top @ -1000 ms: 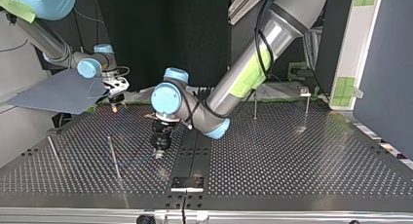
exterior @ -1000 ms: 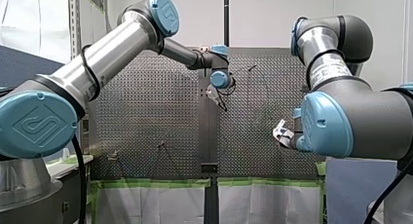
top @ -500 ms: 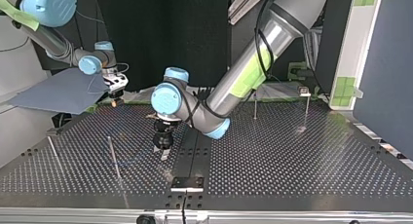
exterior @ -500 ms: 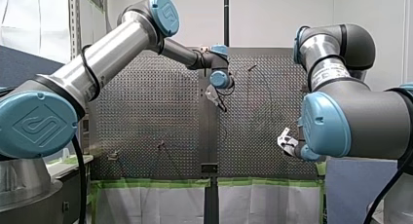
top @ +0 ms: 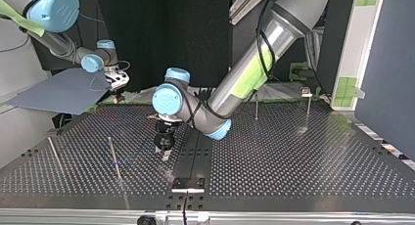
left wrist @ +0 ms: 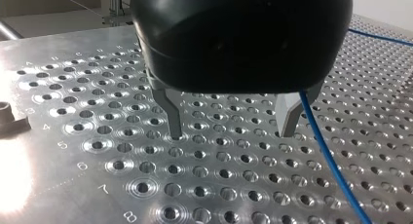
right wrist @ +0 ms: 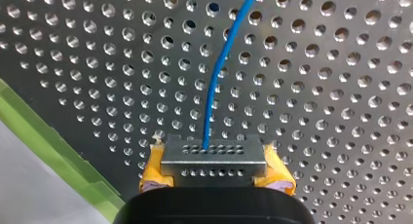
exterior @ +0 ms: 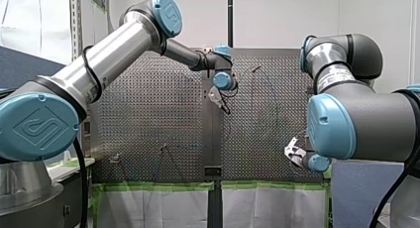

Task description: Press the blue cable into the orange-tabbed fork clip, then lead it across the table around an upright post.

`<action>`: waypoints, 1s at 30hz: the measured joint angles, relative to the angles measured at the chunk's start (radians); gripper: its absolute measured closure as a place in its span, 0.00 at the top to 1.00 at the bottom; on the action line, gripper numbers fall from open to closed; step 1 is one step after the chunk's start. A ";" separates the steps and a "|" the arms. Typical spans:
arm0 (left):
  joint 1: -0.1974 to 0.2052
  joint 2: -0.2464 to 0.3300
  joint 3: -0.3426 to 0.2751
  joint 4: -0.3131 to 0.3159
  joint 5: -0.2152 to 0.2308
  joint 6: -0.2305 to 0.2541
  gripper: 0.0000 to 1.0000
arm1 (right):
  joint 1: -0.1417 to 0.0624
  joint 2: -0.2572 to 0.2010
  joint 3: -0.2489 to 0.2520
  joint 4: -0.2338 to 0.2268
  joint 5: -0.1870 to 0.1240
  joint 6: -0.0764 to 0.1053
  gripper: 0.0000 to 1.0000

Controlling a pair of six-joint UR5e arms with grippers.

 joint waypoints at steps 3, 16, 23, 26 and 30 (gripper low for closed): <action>0.000 0.000 0.000 0.000 -0.001 0.000 0.93 | -0.005 0.003 -0.001 -0.006 0.000 0.000 0.00; -0.001 0.000 0.000 -0.003 -0.002 0.000 0.93 | -0.023 0.096 -0.068 -0.009 0.016 -0.011 0.00; -0.002 0.001 0.000 -0.012 -0.002 0.000 0.93 | -0.029 0.164 -0.115 0.012 0.023 -0.028 0.00; -0.004 0.000 0.000 -0.016 -0.002 0.000 0.93 | -0.030 0.194 -0.138 0.027 0.032 -0.039 0.00; -0.005 0.000 0.000 -0.023 -0.002 0.000 0.93 | -0.034 0.220 -0.153 0.034 0.042 -0.045 0.00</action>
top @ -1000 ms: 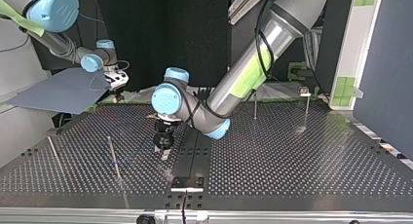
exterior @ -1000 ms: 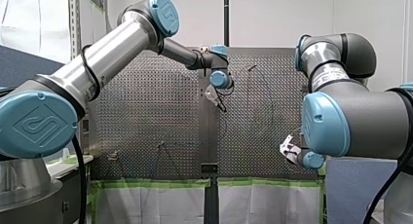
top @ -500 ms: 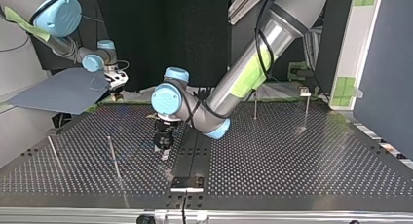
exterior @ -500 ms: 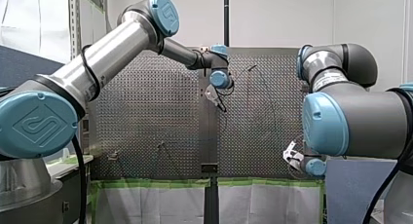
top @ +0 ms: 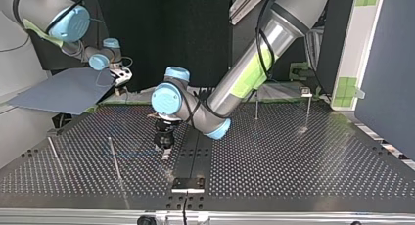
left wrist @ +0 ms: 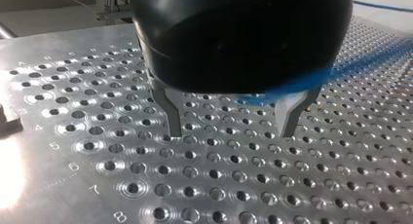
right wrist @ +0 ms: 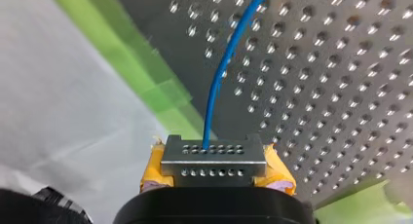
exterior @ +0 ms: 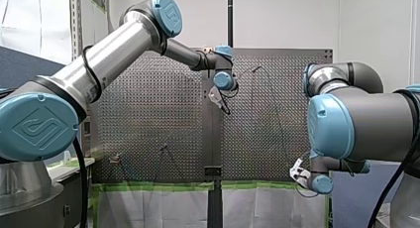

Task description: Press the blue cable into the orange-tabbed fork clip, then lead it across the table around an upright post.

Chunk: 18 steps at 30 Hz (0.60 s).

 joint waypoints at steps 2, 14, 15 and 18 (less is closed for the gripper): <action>0.000 0.000 0.000 -0.002 0.000 0.000 0.93 | -0.003 0.004 -0.003 0.000 0.001 0.000 0.00; -0.007 0.000 0.001 -0.009 0.000 0.002 0.93 | -0.011 0.026 -0.035 0.005 0.007 -0.004 0.00; -0.007 0.000 0.000 -0.013 0.000 0.003 0.93 | -0.012 0.031 -0.042 0.009 0.011 -0.006 0.00; -0.007 0.000 0.000 -0.023 0.000 0.011 0.96 | -0.013 0.038 -0.055 0.027 0.029 -0.019 0.00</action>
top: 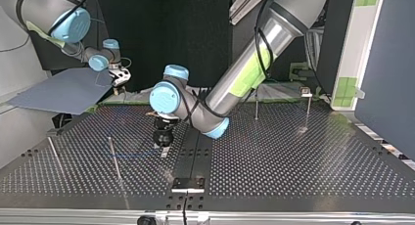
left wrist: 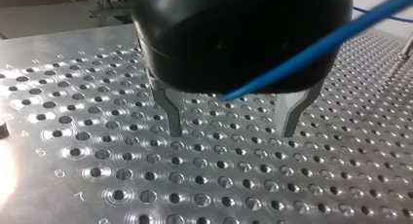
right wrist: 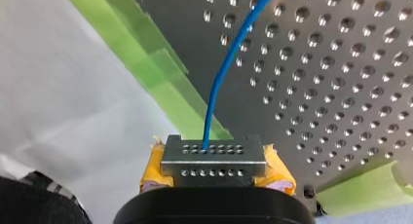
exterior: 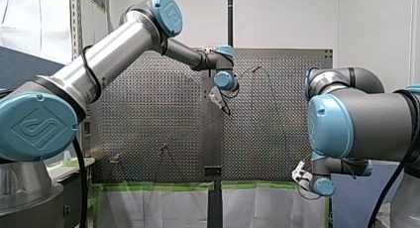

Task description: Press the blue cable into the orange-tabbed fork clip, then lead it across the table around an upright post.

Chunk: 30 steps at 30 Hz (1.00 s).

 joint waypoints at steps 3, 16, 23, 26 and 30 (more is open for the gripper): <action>-0.001 0.000 0.000 -0.016 0.005 0.017 0.98 | -0.002 0.002 -0.007 0.024 0.012 -0.011 0.00; -0.004 0.008 0.000 -0.093 -0.038 0.124 0.98 | -0.004 0.003 -0.012 0.053 0.021 -0.024 0.00; -0.006 0.025 0.000 -0.095 -0.053 0.158 0.98 | -0.004 0.003 -0.013 0.054 0.021 -0.025 0.00; -0.005 0.045 0.000 -0.096 -0.066 0.168 0.98 | -0.004 0.003 -0.013 0.054 0.021 -0.025 0.00; -0.005 0.066 0.000 -0.102 -0.076 0.188 0.98 | -0.004 0.003 -0.013 0.054 0.021 -0.026 0.00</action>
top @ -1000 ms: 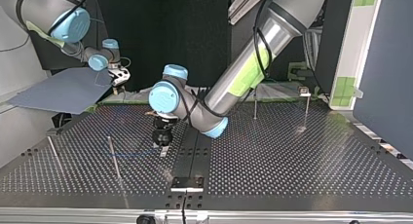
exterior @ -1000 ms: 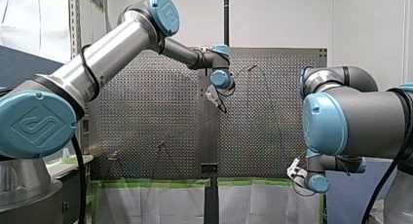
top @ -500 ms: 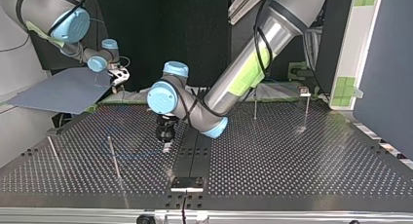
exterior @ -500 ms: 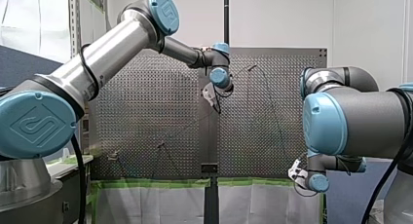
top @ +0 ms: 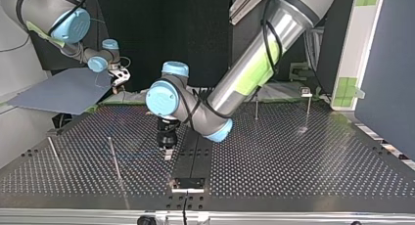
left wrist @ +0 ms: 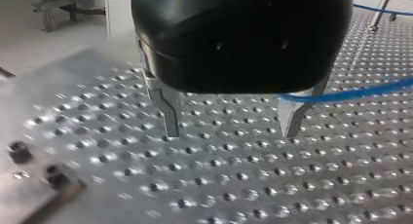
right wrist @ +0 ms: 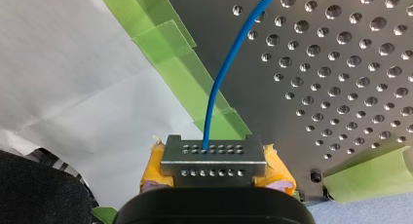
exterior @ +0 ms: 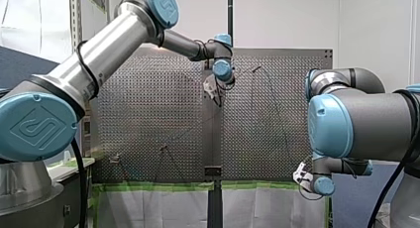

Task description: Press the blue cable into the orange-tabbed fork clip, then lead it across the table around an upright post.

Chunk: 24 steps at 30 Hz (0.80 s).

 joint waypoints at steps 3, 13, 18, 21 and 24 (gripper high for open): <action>-0.001 0.004 0.000 -0.016 0.001 0.007 0.98 | 0.000 0.000 0.000 0.000 0.000 0.000 0.00; -0.013 0.013 0.000 -0.089 0.061 0.040 0.98 | 0.002 0.000 0.000 0.000 0.000 0.000 0.00; -0.024 0.035 0.000 -0.131 0.104 0.056 0.98 | 0.003 0.000 0.000 0.000 0.000 0.000 0.00; -0.042 0.056 0.000 -0.142 0.126 0.073 0.98 | 0.003 0.000 0.000 0.000 0.000 -0.001 0.00; -0.059 0.079 0.000 -0.142 0.134 0.095 0.98 | 0.003 0.000 0.000 0.000 0.000 -0.002 0.00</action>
